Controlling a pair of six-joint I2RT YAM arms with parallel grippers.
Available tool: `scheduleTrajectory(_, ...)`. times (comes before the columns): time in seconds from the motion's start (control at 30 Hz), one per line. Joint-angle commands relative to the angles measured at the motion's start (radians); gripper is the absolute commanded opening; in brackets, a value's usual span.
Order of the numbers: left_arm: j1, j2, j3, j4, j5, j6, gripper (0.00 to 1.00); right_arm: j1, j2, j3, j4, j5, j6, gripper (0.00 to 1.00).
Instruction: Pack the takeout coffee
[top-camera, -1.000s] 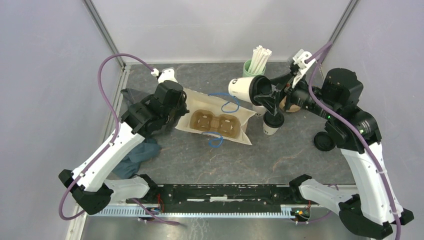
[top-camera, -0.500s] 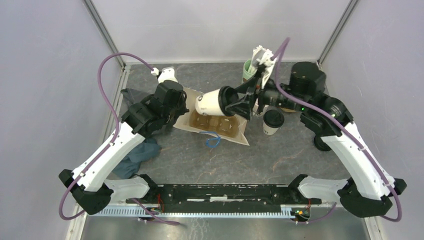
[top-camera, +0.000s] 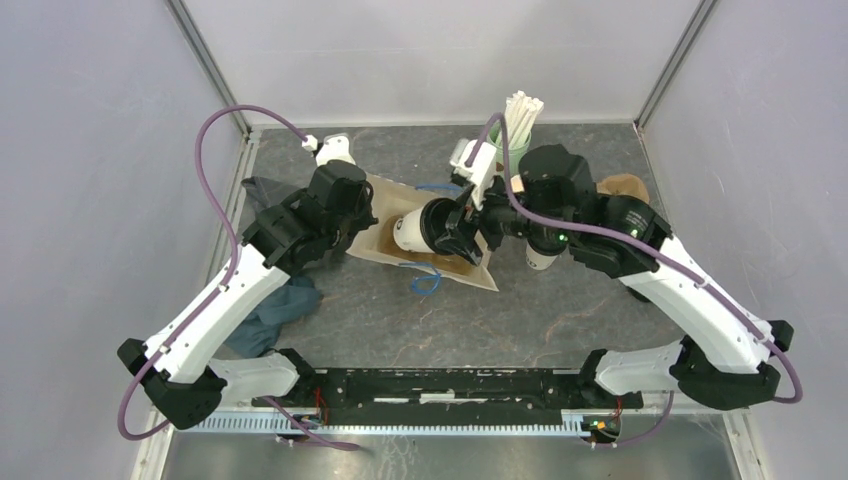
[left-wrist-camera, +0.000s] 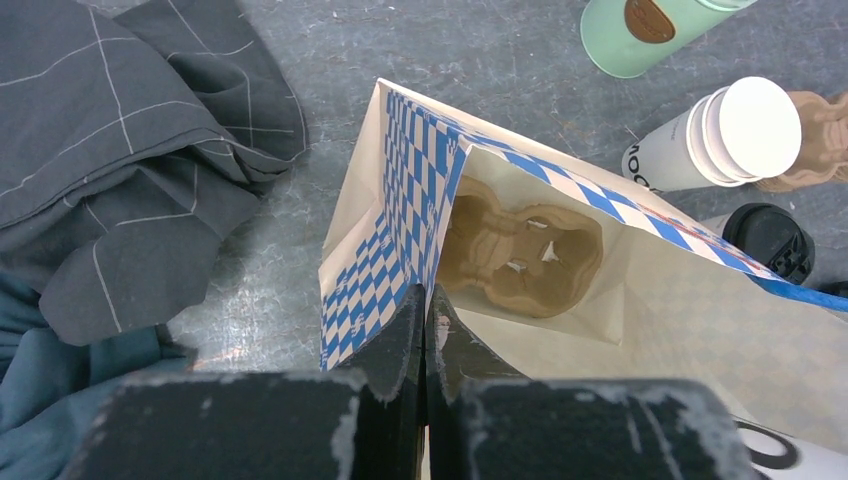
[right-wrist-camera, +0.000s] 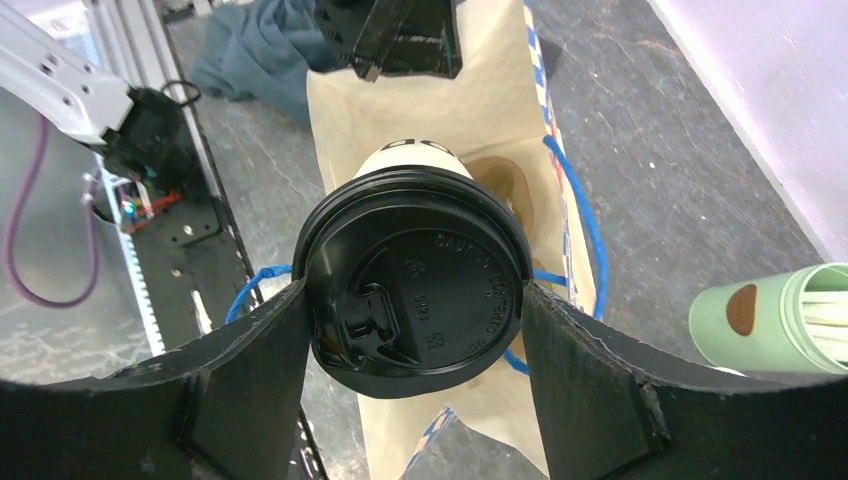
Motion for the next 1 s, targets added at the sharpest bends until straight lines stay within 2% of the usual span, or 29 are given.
scheduleTrajectory(0.0, -0.004, -0.013, 0.053, 0.029, -0.025, 0.037, 0.02, 0.105, 0.028, 0.045, -0.065, 0.228, -0.070, 0.68)
scheduleTrajectory(0.3, -0.004, -0.055, 0.018, 0.086, -0.017, 0.080, 0.02, 0.266, 0.105, 0.005, -0.111, 0.529, -0.126, 0.69)
scheduleTrajectory(0.67, -0.004, -0.236, -0.218, 0.438, 0.032, 0.255, 0.02, 0.312, 0.102, -0.118, -0.034, 0.644, -0.165, 0.69)
scheduleTrajectory(0.97, -0.004, -0.286, -0.331, 0.553, 0.127, 0.360, 0.02, 0.323, 0.059, -0.301, 0.181, 0.713, -0.245, 0.70)
